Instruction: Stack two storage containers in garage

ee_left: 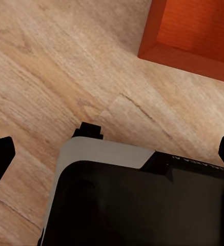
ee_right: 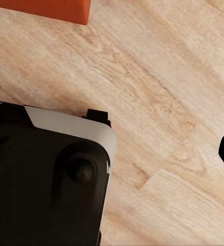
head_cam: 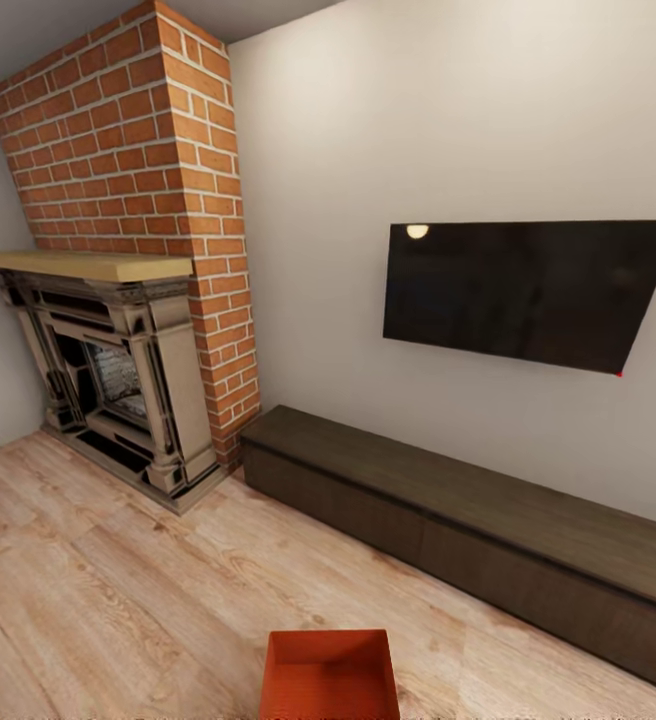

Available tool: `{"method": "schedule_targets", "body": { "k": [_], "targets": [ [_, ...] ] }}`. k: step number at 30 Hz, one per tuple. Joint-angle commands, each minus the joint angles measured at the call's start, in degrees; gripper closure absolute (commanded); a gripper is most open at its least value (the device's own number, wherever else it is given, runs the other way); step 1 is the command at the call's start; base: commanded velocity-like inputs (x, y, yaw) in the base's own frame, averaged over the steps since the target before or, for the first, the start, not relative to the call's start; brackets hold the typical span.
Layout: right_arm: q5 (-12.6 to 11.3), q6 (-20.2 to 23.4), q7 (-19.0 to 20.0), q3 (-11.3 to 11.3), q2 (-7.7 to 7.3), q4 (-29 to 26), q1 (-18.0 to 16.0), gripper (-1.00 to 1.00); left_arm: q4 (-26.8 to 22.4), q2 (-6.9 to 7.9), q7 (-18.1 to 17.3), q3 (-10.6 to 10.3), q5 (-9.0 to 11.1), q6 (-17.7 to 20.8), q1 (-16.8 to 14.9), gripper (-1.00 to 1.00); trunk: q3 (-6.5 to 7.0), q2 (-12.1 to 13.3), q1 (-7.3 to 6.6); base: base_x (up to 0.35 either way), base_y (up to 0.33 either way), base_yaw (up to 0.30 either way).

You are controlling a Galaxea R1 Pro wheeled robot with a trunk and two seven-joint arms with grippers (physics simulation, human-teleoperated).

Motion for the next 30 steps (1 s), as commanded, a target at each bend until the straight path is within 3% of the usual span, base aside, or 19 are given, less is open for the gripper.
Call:
{"method": "schedule_targets", "body": {
  "k": [1, 30],
  "targets": [
    [0.2, -0.3, -0.1, 0.2, 0.00, 0.2, -0.1, -1.00, 0.0, 0.02, 0.0, -0.5, 0.5, -0.2, 0.0, -1.00, -0.17, 0.0, 0.00, 0.000, 0.000, 0.000],
    [0.1, -0.2, -0.1, 0.2, 0.08, 0.2, -0.1, -1.00, 0.0, -0.01, 0.0, -0.5, 0.5, -0.2, 0.0, -1.00, -2.82, 0.0, 0.00, 0.000, 0.000, 0.000]
  ]
}}
